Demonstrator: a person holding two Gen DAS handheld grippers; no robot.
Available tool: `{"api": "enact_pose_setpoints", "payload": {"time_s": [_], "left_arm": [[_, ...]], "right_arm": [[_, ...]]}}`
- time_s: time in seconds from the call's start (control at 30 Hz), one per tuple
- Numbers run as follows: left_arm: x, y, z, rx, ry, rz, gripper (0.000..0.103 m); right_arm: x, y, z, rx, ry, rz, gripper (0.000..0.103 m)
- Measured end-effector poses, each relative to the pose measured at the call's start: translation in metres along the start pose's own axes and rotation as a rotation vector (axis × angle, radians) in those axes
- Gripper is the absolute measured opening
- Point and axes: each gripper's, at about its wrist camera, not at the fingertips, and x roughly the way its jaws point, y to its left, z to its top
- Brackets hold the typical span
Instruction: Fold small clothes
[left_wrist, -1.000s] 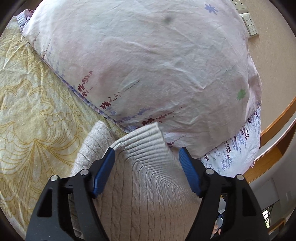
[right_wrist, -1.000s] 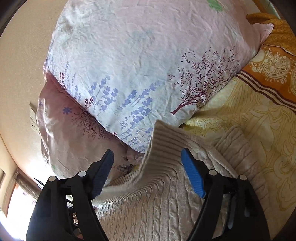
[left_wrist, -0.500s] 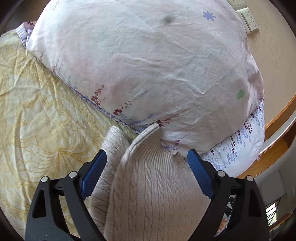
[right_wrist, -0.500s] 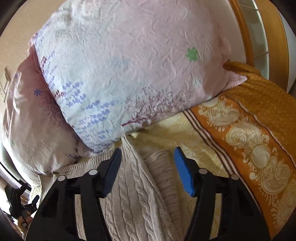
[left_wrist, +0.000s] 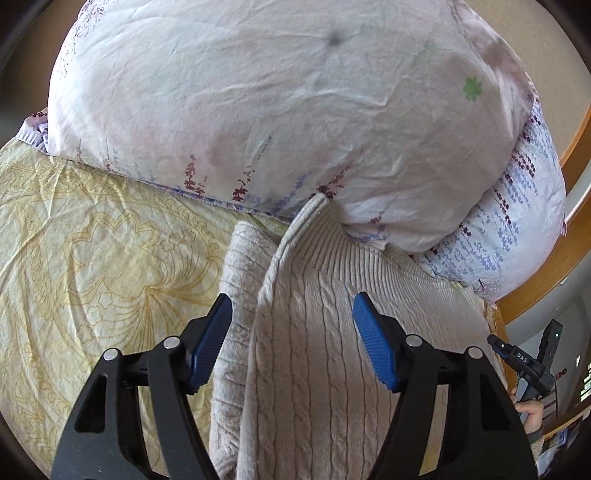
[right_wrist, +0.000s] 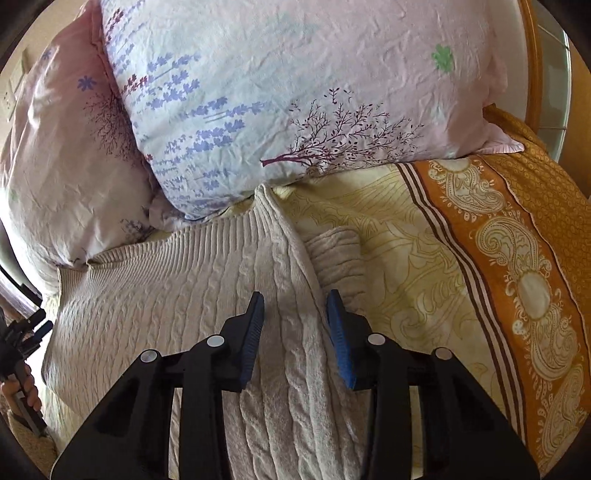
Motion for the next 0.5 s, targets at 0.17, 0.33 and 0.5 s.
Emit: {"api": "enact_pose_setpoints", "payload": {"time_s": [0.17,0.33,0.5], "left_arm": [[-0.019,-0.002,-0.024,0.052,0.025,0.008,0.067],[-0.035,0.005,-0.050,0.066,0.056,-0.002,0.060],[-0.045,0.006,-0.062,0.088,0.049,-0.008,0.044]], "right_arm": [[-0.013,-0.008,-0.024,-0.002,0.028,0.045,0.038],[-0.041,-0.012,-0.046,-0.017,0.029,0.065,0.035],[-0.052,-0.011,-0.059,-0.036,0.009,0.042,0.015]]}}
